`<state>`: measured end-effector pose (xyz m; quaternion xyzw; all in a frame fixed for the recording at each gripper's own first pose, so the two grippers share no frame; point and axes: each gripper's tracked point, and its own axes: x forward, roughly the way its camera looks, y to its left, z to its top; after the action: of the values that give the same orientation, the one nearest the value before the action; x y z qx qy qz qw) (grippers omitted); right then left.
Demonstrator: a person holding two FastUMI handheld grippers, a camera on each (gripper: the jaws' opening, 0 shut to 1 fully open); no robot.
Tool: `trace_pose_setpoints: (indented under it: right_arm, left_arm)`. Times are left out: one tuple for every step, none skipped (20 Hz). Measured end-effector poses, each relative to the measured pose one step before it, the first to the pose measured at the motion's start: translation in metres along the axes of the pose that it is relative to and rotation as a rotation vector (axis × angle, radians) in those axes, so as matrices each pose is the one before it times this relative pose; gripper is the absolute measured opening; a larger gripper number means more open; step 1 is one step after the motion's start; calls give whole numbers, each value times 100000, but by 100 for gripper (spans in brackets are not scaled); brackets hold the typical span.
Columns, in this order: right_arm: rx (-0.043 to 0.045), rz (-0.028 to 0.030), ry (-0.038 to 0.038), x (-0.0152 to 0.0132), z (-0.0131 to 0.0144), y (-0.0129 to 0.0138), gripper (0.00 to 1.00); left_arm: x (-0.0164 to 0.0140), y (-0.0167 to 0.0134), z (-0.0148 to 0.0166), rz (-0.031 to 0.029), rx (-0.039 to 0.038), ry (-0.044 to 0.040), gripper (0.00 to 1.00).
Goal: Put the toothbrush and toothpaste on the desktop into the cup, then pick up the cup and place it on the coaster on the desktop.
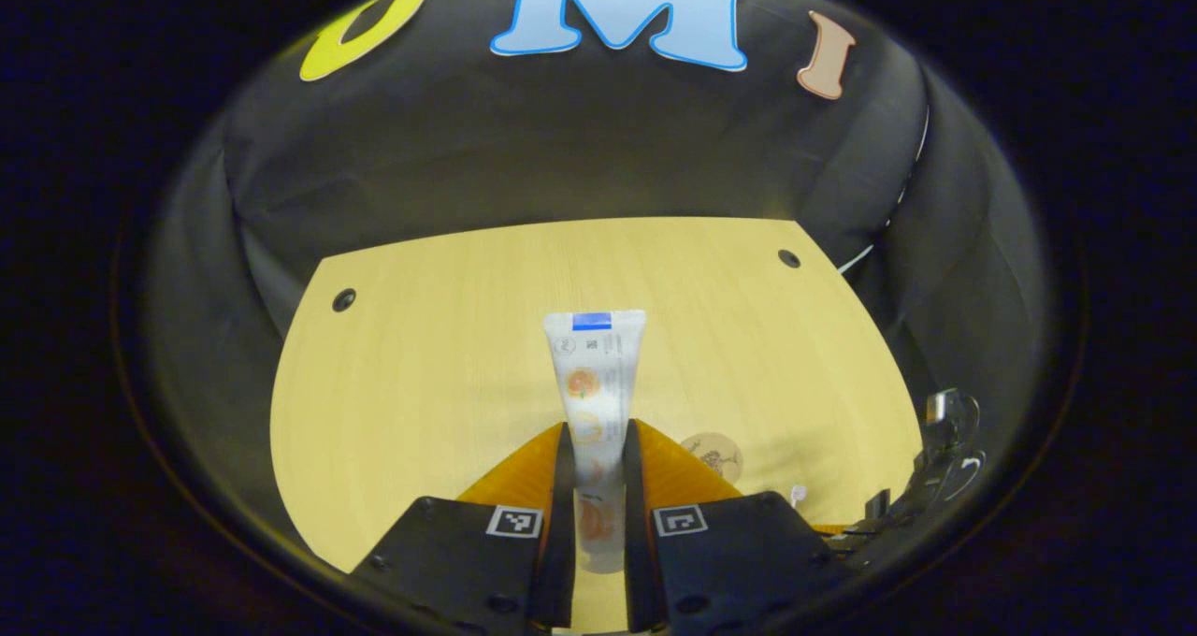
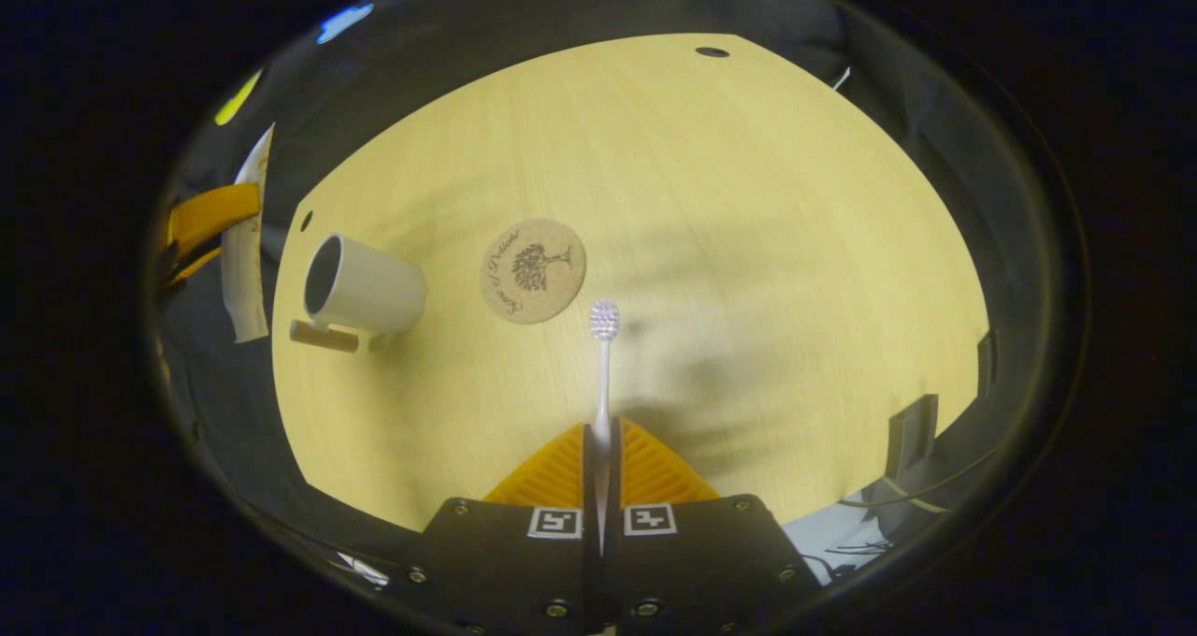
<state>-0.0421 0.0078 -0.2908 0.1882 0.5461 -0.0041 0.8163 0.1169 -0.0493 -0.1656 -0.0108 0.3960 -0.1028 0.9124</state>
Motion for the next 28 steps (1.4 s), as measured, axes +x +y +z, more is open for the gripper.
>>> trace_pose_setpoints:
  right_arm:
    - [1195, -319, -412, -352, 64, -381, 2]
    - [1251, -348, -225, -246, -53, -498, 2]
    - [1127, -457, -416, -220, 118, -463, 2]
    - [954, -583, -176, -6, -56, -432, 2]
    - [848, -450, -208, -178, 132, -270, 2]
    - [780, -429, -59, -70, -36, -333, 2]
    - [640, -206, -27, -77, 8, -249, 2]
    - [634, -38, -51, 95, -32, -161, 2]
    - [590, -109, 35, -87, 77, -176, 2]
    - [667, -279, -108, -198, 94, -257, 2]
    - [571, -90, -82, -136, 144, -187, 2]
    - [405, -149, -81, -33, 140, -151, 2]
    - [324, -1, -76, -29, 57, -24, 2]
    - [327, 149, -138, -50, 140, 15, 2]
    - [203, 337, 49, 12, 71, 59, 2]
    - [70, 232, 142, -75, 65, 6, 2]
    - [16, 107, 30, 2, 34, 34, 2]
    - [-125, 129, 122, 12, -66, 23, 2]
    - [-100, 203, 81, 5, -32, 74, 2]
    - [-67, 320, -32, 38, 64, 112, 2]
    - [-133, 379, -46, 43, 48, 122, 2]
    - [-247, 378, -69, -74, 69, 234, 2]
    - [-293, 298, -272, -32, 164, 197, 2]
    - [-456, 262, -296, 4, 104, 204, 2]
    - [-598, 405, -281, -119, 106, 266, 2]
    - [-508, 613, -450, -95, 196, 295, 2]
    - [-592, 889, -561, -121, 243, 443, 2]
    - [-801, 805, -632, -133, 384, 504, 2]
  left_arm:
    - [411, 210, 246, -111, 165, -501, 29]
    - [573, -92, 98, -216, 263, -744, 29]
    - [495, 88, 200, -137, 66, -935, 29]
    - [686, 172, 315, -155, -364, -1107, 29]
    - [586, 106, 182, -269, -410, -1028, 29]
    - [552, -100, 174, -826, -843, -952, 29]
    - [575, -50, 43, -730, -935, -1067, 28]
    - [560, 260, -190, 314, -610, -792, 29]
    - [437, 407, -279, 867, 56, -566, 28]
    - [445, 233, -434, 735, 292, 67, 29]
    - [270, 222, -472, 639, 213, 235, 29]
    - [351, 35, -376, 346, 322, 93, 29]
    - [230, 192, -361, 847, 358, -105, 29]
    - [289, 278, -341, 1461, 443, -455, 29]
    - [238, 262, -176, 1527, 140, -524, 29]
    - [362, -19, -244, 209, -221, -280, 29]
    - [-54, -42, 75, 151, -648, -1187, 29]
    - [-10, -19, 255, -364, -102, -1593, 29]
    - [-106, -96, 182, -608, -45, -774, 30]
    - [-99, 177, -207, -60, -102, 261, 36]
    - [-204, 147, -134, -906, -156, 366, 36]
    - [-96, 229, -340, -129, -809, 682, 38]
    - [-222, -1, -214, -790, -831, 239, 39]
    - [-214, 70, -385, -111, -956, 1003, 54]
    - [-224, 322, -59, 352, -421, -311, 56]
    - [-250, -34, 48, -211, -194, -793, 63]
    - [-351, 6, 288, -299, 451, -1160, 70]
    - [-513, 278, 230, 621, 1099, -1125, 70]
